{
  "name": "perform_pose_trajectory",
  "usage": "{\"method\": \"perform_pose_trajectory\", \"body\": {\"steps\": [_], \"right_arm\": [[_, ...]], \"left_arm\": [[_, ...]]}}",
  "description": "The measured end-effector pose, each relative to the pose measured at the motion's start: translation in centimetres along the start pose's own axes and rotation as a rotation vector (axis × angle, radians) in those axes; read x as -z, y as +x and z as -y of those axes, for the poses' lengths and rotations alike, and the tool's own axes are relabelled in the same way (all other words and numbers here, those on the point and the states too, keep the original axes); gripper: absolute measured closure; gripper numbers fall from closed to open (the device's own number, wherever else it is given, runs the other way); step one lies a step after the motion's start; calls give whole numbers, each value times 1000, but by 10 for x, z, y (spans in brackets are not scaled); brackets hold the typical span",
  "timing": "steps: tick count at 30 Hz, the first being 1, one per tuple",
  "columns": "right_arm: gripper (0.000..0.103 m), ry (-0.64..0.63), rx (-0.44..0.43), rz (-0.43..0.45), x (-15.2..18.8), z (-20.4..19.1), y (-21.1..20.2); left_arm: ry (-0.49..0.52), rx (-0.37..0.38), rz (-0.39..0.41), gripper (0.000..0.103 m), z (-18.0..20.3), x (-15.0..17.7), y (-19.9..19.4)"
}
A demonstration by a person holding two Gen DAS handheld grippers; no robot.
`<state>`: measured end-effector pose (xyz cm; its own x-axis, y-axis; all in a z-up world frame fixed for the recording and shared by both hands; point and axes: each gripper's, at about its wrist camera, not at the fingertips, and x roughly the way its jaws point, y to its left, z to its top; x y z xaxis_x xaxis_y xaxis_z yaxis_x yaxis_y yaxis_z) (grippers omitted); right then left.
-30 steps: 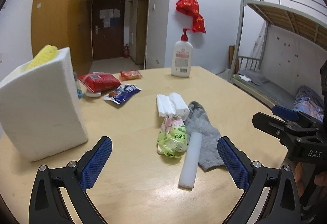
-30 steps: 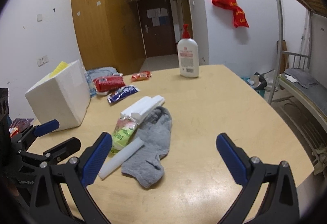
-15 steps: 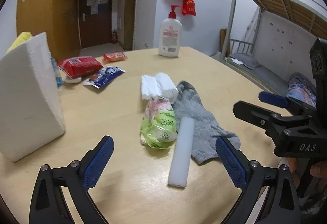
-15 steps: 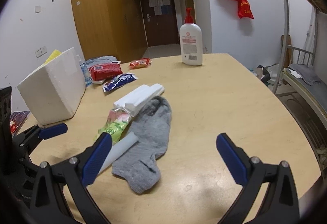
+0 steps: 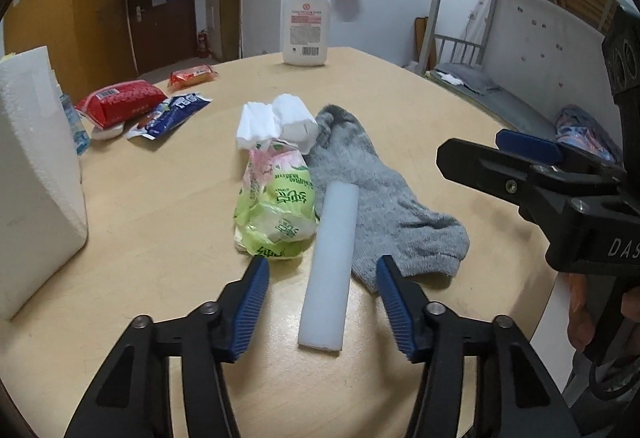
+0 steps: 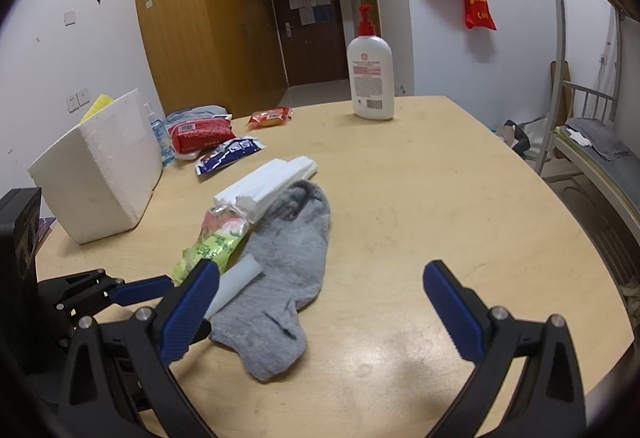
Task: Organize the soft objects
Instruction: 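Move both open tools back toward the grey sock and white stick, then close the left tool on the white foam stick while the right tool grasps the grey sock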
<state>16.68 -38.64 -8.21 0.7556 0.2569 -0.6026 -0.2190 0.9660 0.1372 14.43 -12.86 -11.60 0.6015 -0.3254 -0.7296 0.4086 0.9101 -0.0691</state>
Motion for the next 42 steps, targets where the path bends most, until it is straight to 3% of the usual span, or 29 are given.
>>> {"method": "perform_pose_trajectory", "body": {"steps": [6,10,15,20,42], "right_arm": [[0,3,2,-5,1,1,1],[0,3,3,-9,0,1,3],[0,4,-2,-10,1,1,4],[0,10,4,-24,2,2,8],[0,-23,-17,-74,3,-14,24]], "left_arm": [[10,-1,-19,58,1,1,5],[2,2,-32,74,0,3,7],[22,-3,-42,76,3,5,6],[27,-7,-37,85,3,6,6],[-19,4,91,88,-17,4,-53]]}}
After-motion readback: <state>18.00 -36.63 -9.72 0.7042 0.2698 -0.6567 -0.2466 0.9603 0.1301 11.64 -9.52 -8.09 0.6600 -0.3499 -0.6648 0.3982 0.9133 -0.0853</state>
